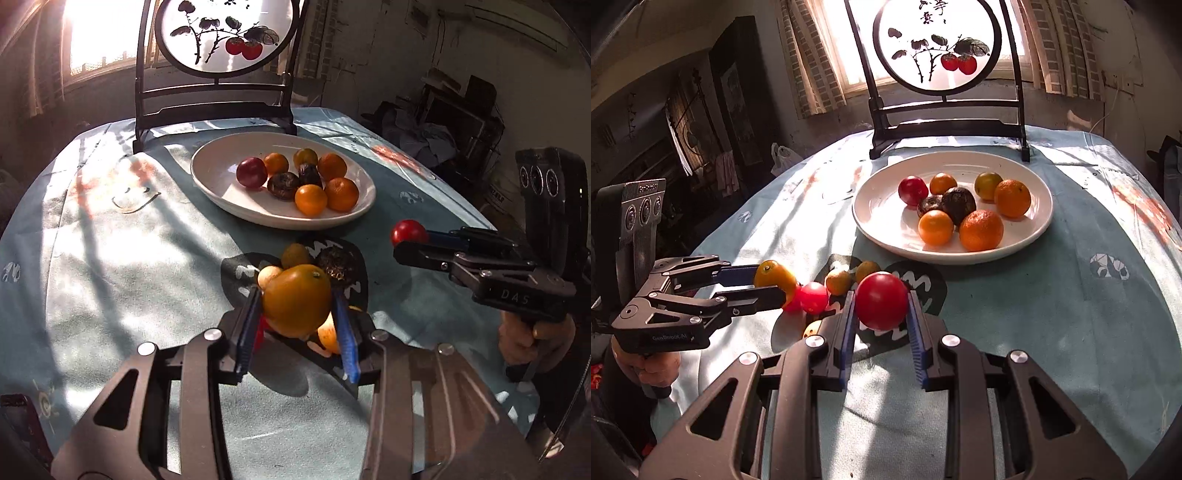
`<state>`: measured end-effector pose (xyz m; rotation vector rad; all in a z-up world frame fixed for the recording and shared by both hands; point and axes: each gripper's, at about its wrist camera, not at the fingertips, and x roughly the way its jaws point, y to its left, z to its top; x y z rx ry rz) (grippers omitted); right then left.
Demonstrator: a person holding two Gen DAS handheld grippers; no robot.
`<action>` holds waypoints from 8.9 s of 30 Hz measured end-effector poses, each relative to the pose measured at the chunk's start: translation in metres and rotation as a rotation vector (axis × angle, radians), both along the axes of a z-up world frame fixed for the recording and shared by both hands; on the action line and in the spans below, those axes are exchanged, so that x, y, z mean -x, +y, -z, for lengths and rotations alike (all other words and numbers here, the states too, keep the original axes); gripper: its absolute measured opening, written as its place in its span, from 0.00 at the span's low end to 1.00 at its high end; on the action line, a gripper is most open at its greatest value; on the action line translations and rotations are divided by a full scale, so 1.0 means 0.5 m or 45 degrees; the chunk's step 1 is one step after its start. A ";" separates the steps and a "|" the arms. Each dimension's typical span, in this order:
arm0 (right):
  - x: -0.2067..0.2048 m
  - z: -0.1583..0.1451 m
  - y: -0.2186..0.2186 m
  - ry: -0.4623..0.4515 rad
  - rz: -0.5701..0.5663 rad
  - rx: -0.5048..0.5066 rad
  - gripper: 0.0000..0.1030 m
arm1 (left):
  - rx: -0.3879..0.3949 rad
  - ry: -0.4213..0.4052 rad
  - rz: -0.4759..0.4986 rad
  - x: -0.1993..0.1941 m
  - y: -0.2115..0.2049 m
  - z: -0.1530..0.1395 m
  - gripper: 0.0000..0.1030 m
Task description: Organize fruits
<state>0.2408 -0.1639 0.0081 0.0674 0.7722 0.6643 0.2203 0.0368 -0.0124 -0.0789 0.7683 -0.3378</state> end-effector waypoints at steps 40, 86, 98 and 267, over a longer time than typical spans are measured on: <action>0.040 0.033 0.112 0.121 -0.104 0.233 0.47 | -0.197 0.062 -0.517 -0.060 0.112 0.017 0.98; 0.021 0.061 0.107 0.117 -0.075 0.229 0.37 | -0.229 0.099 -0.128 -0.031 0.056 0.047 0.98; 0.010 0.068 0.094 0.160 -0.012 0.234 0.37 | -0.380 0.091 0.082 -0.020 -0.001 0.097 0.62; -0.034 0.066 0.059 0.204 0.014 0.168 0.42 | -0.211 0.095 -0.010 -0.018 -0.028 0.071 0.30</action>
